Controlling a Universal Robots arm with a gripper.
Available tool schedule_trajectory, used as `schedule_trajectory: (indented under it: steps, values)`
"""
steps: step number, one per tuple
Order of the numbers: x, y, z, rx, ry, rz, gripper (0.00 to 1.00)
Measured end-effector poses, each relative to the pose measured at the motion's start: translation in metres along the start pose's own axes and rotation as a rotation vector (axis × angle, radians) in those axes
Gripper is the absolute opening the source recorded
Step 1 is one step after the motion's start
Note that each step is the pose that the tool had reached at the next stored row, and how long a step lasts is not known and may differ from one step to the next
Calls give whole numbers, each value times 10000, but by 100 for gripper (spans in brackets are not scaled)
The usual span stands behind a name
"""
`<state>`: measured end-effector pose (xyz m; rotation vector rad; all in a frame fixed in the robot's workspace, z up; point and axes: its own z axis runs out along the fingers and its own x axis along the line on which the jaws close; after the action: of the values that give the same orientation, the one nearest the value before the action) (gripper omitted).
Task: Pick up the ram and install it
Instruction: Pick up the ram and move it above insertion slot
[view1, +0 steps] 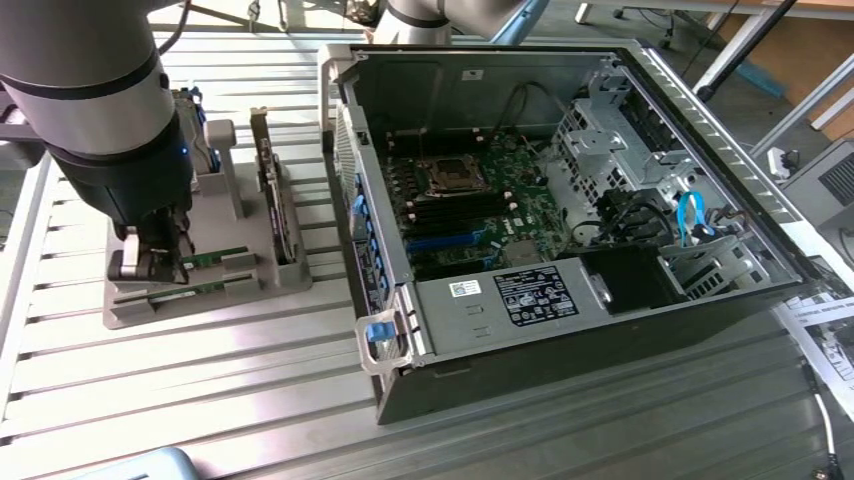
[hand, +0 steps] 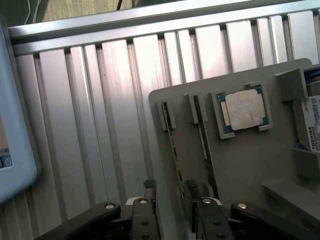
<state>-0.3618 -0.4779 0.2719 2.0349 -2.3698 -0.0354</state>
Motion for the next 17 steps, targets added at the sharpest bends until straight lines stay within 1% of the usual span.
schedule_trajectory:
  steps: [17]
  values:
    - [0, -2, 66, -1, 2, -15, 36]
